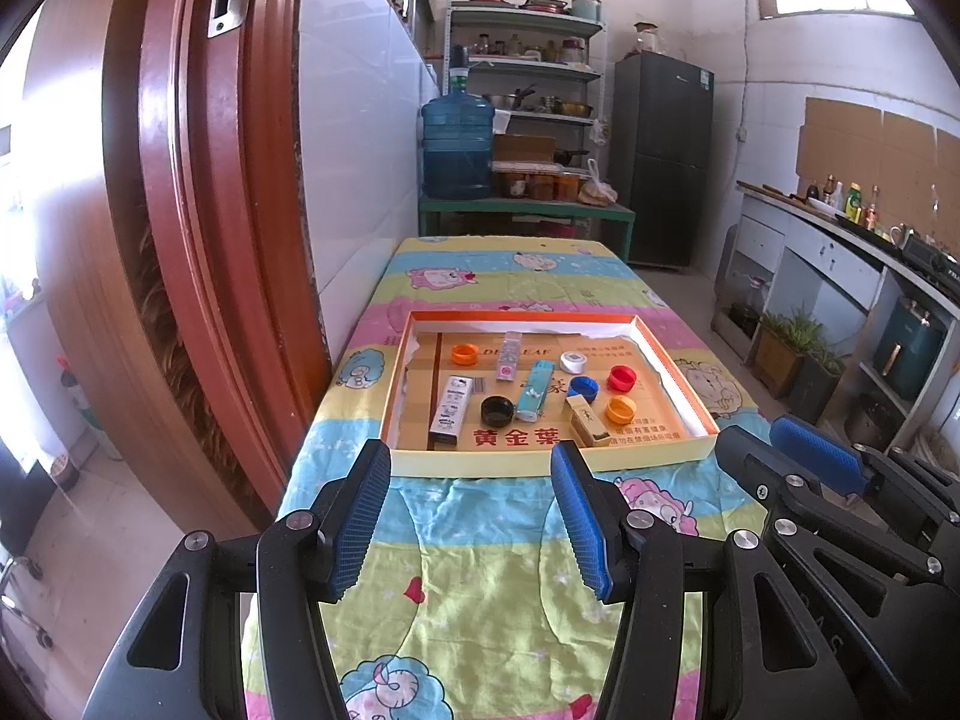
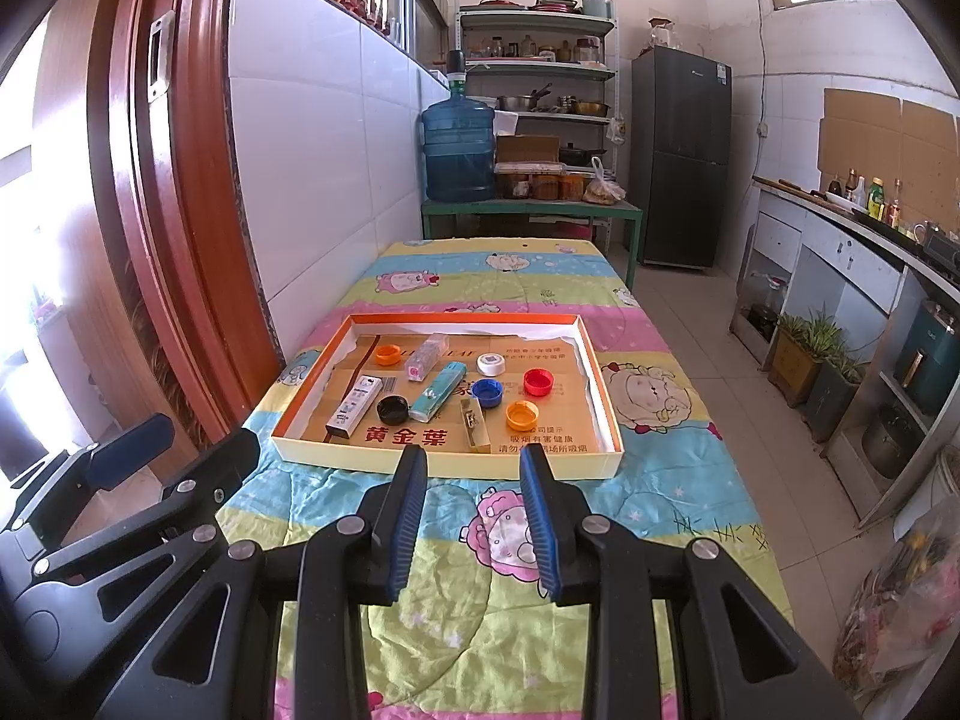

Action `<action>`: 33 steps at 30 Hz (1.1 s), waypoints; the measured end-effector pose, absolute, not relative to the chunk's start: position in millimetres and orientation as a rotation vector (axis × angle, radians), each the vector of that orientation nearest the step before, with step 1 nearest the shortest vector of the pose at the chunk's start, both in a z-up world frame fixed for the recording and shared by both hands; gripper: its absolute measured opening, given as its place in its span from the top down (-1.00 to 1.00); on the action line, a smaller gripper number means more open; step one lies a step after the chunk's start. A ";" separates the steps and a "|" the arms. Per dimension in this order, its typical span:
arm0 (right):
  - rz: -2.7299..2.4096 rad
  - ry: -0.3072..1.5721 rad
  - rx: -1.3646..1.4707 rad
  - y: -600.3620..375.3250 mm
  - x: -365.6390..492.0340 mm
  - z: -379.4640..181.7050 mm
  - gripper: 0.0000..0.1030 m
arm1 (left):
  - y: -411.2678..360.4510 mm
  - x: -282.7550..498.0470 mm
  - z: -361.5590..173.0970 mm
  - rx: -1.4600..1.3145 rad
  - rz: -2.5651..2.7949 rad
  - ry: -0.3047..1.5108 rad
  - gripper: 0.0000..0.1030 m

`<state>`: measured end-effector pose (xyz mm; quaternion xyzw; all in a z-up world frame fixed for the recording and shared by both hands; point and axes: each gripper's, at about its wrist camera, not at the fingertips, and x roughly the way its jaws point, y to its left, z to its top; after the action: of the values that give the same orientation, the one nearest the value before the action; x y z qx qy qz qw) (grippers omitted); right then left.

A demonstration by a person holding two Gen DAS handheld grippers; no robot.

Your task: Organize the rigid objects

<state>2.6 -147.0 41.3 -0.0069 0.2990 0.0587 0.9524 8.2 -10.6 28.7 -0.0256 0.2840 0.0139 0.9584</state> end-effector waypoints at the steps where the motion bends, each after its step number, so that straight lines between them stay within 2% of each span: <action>1: 0.119 0.608 -0.014 -146.9 3.6 40.4 0.38 | -10.6 8.2 28.7 -0.052 0.028 0.576 -0.12; 33: 0.119 0.614 -0.014 -148.1 4.9 38.2 0.38 | -12.1 6.8 24.8 -0.051 0.028 0.583 -0.12</action>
<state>4.9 -148.1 38.2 -0.0069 0.3020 0.0584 0.9515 6.8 -12.1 24.8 -0.0251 0.2872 0.0136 0.9574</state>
